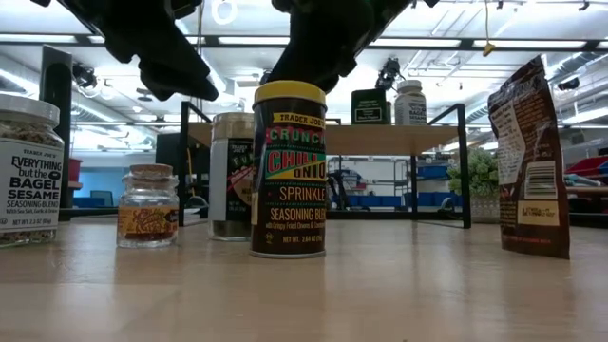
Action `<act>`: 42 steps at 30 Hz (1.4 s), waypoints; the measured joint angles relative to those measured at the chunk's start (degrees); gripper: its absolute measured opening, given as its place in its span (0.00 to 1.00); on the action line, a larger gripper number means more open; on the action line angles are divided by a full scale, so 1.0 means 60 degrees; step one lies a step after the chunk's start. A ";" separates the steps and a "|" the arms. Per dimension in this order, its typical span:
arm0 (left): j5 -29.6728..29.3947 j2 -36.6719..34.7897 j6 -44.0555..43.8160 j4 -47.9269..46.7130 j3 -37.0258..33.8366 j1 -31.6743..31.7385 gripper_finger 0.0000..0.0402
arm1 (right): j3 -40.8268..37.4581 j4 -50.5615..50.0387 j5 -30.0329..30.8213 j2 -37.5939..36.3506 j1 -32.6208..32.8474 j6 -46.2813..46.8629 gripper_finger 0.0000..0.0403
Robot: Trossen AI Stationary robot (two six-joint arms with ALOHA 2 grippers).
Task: Shelf spices
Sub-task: Put the golden seasoning bottle on the shelf
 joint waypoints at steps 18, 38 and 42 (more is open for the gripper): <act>-0.0243 0.0363 0.0295 -0.0686 0.0002 0.0000 0.63 | 0.0000 -0.0179 -0.0083 -0.0004 0.0000 0.0018 0.62; -0.0451 0.1371 0.0565 -0.0457 0.0000 0.0031 0.63 | 0.0000 -0.1125 -0.0087 -0.0011 0.0038 0.0616 0.58; -0.0484 0.1446 0.0565 -0.0276 0.0004 0.0073 0.63 | -0.0094 -0.0708 -0.0280 -0.0011 0.0031 0.0620 0.58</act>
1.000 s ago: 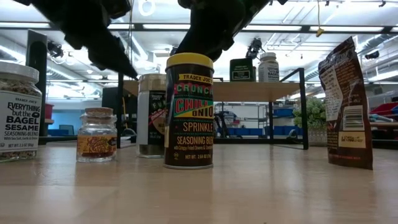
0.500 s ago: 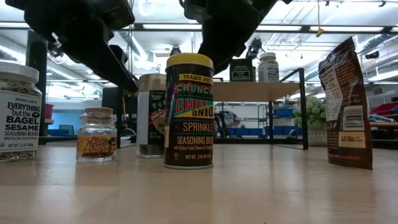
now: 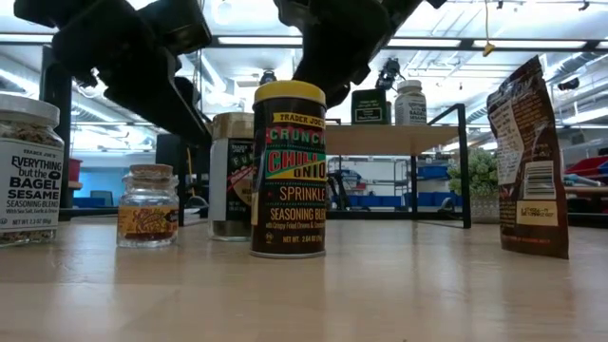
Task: Shelf spices
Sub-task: Put the golden seasoning bottle on the shelf
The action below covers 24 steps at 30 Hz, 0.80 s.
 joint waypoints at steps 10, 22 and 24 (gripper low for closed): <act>-0.0430 -0.0003 -0.0004 0.0367 0.0000 0.0037 0.63 | -0.0407 0.0538 -0.0293 0.0018 -0.0054 -0.0014 0.56; -0.0481 -0.0003 0.0000 0.0880 0.0000 0.0055 0.62 | -0.0400 0.0769 -0.0703 0.0015 -0.0282 0.0063 0.50; -0.0481 -0.0003 -0.0004 0.0873 0.0000 0.0055 0.62 | -0.0398 0.0768 -0.0730 0.0015 -0.0319 0.0121 0.49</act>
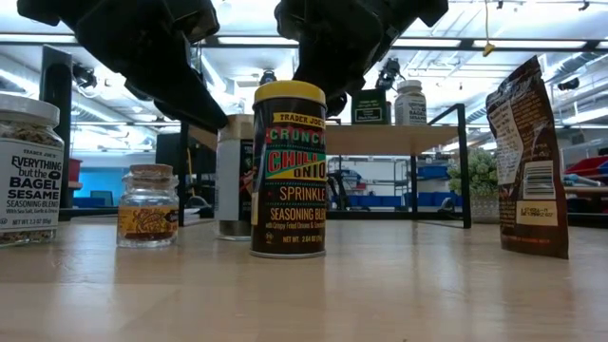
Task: Shelf spices
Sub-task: Put the golden seasoning bottle on the shelf
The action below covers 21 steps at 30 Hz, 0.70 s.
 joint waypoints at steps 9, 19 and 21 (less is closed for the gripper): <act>-0.0018 -0.0004 0.0200 -0.0022 0.0000 -0.0004 0.62 | -0.0003 0.0107 -0.0039 0.0000 -0.0003 0.0013 0.43; -0.0029 -0.0007 0.0502 -0.0036 0.0000 -0.0004 0.62 | -0.0003 0.0141 -0.0046 0.0000 0.0001 0.0013 0.35; -0.0035 -0.0007 0.0503 -0.0036 0.0000 -0.0004 0.62 | -0.0003 0.0141 -0.0046 0.0000 0.0001 0.0013 0.35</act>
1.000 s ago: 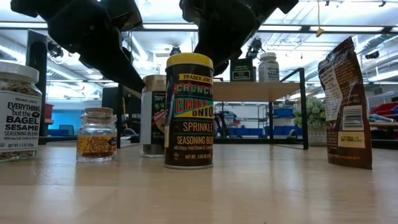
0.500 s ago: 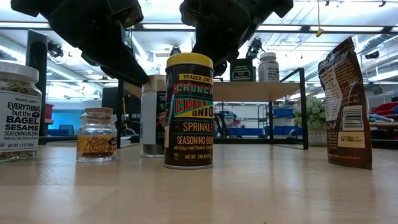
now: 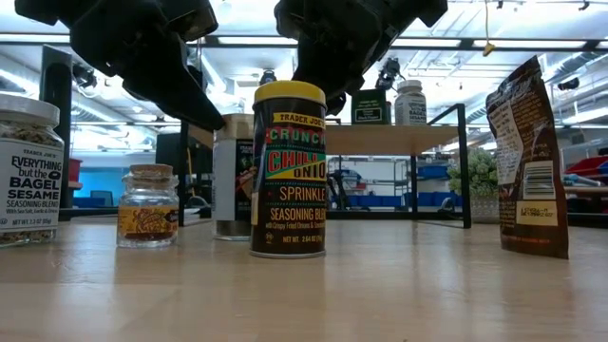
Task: Shelf spices
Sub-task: Put the golden seasoning bottle on the shelf
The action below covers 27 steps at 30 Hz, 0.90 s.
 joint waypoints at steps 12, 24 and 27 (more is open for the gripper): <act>-0.0060 -0.0002 0.0716 -0.0607 0.0597 -0.0003 0.62 | -0.0005 -0.0047 -0.0018 0.0004 0.0022 0.0000 0.33; -0.0096 0.0004 0.0697 -0.1201 0.0681 0.0000 0.62 | 0.0284 0.0118 0.0028 -0.0011 0.0018 0.0015 0.32; -0.0138 0.0004 0.0699 -0.0946 0.0719 0.0000 0.62 | 0.0296 0.0360 0.0062 -0.0011 0.0010 0.0011 0.31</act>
